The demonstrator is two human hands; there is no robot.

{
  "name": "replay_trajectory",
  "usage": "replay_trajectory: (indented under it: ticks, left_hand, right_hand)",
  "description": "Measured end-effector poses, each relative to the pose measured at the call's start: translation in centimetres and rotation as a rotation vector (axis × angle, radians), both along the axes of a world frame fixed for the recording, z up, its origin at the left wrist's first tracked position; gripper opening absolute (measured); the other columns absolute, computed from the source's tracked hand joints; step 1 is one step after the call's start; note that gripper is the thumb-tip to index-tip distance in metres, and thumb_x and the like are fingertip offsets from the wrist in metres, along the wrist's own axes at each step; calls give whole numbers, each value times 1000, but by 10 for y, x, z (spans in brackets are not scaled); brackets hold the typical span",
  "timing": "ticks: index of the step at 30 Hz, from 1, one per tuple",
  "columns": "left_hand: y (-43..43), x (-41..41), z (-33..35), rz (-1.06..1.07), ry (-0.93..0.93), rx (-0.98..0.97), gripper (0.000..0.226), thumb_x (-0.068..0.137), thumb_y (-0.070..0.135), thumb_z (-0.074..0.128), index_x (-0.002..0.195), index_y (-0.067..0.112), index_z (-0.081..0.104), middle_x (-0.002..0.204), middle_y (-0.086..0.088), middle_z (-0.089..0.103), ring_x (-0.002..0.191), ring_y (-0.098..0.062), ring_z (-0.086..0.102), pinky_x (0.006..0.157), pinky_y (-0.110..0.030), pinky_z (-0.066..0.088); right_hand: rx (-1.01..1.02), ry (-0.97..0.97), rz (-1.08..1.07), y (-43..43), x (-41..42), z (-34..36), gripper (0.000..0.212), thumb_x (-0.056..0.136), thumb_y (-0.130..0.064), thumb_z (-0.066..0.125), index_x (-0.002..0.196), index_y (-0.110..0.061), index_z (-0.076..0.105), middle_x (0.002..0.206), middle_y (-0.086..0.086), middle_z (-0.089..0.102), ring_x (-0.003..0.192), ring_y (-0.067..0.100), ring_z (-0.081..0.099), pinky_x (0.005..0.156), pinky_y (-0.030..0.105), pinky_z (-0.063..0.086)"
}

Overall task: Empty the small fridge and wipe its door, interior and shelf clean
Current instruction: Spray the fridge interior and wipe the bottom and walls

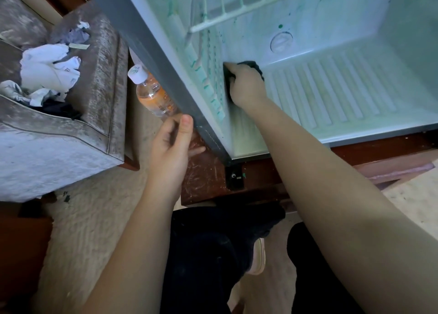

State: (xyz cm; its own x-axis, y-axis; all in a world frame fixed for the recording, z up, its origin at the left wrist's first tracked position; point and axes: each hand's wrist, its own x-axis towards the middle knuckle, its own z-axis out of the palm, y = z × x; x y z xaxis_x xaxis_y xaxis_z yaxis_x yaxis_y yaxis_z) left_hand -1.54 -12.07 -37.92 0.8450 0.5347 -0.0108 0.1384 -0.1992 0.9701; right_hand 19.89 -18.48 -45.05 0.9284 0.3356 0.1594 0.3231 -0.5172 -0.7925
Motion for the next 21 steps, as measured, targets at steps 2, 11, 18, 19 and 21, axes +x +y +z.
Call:
replay_trajectory:
  ticks: [2, 11, 18, 19, 21]
  left_hand:
    - [0, 0, 1, -7, 5, 4, 41, 85, 52, 51, 109, 22, 63, 121, -3, 66, 111, -20, 64, 80, -41, 60]
    - [-10, -1, 5, 16, -13, -21, 15, 100, 37, 49, 102, 31, 62, 120, -1, 65, 111, -16, 64, 76, -32, 60]
    - [-14, -1, 7, 27, -27, -49, 17, 100, 38, 49, 103, 28, 62, 120, -7, 66, 111, -21, 64, 74, -30, 59]
    - [-14, -1, 6, 29, -30, -48, 19, 99, 38, 48, 104, 26, 62, 119, -7, 67, 111, -21, 64, 75, -31, 59]
    - [-14, -1, 6, 40, -38, -50, 21, 99, 40, 49, 101, 25, 63, 116, -7, 69, 108, -21, 65, 83, -35, 59]
  right_hand:
    - [-139, -63, 91, -10, -10, -5, 51, 88, -2, 42, 137, -14, 51, 133, 9, 56, 120, 28, 51, 92, 31, 44]
    - [-254, -159, 210, -77, -115, 7, 42, 86, -14, 62, 128, -14, 54, 110, 16, 65, 101, 34, 59, 79, 38, 47]
    - [325, 284, 72, -86, -148, 22, 26, 75, -14, 80, 94, -23, 65, 92, -5, 68, 88, 11, 64, 85, 22, 50]
    - [415, 285, 71, -84, -149, 29, 26, 75, -12, 80, 92, -24, 66, 89, -7, 67, 84, 9, 64, 82, 19, 49]
    - [545, 230, 72, -80, -150, 44, 26, 75, -12, 80, 91, -26, 66, 86, -8, 69, 80, 5, 65, 78, 16, 49]
